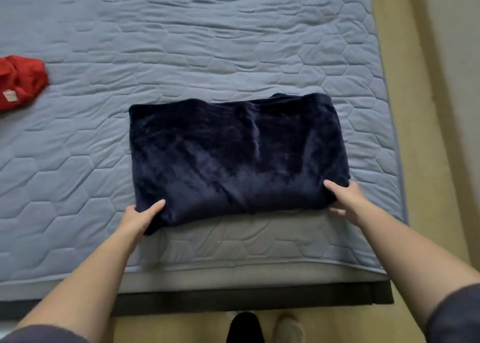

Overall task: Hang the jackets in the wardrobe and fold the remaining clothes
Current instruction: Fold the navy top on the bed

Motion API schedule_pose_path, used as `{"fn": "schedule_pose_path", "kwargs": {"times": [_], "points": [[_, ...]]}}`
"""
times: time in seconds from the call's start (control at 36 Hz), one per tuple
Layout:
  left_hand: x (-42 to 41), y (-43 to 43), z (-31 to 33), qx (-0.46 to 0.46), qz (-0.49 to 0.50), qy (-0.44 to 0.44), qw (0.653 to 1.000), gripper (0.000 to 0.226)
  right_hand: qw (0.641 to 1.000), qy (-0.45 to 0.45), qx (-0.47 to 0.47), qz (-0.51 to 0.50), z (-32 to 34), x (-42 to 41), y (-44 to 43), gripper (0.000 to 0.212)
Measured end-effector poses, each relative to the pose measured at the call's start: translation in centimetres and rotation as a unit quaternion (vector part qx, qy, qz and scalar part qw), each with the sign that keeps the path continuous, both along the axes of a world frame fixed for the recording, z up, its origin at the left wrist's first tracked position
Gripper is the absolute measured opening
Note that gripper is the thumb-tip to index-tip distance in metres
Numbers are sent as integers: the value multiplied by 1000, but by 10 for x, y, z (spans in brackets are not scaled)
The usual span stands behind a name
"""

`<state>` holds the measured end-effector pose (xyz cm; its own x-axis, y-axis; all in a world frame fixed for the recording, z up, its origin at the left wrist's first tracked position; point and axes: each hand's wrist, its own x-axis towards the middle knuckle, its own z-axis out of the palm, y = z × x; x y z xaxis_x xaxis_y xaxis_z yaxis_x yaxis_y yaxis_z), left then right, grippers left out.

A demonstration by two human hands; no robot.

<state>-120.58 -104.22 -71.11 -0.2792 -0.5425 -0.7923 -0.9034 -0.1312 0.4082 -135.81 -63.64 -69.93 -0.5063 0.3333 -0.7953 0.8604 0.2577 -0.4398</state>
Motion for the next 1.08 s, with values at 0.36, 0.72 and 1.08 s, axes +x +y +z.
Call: {"fn": "schedule_pose_path", "kwargs": {"times": [0.36,0.72,1.08], "points": [[93,4,13,1,-65,-55,996,41,941,-52,88,324,21,63,80,36],[126,68,41,-288,-234,-131,919,63,938,45,155,307,24,133,94,48],[-38,101,3,-402,-553,47,728,53,706,224,292,605,-14,11,-12,58]]}}
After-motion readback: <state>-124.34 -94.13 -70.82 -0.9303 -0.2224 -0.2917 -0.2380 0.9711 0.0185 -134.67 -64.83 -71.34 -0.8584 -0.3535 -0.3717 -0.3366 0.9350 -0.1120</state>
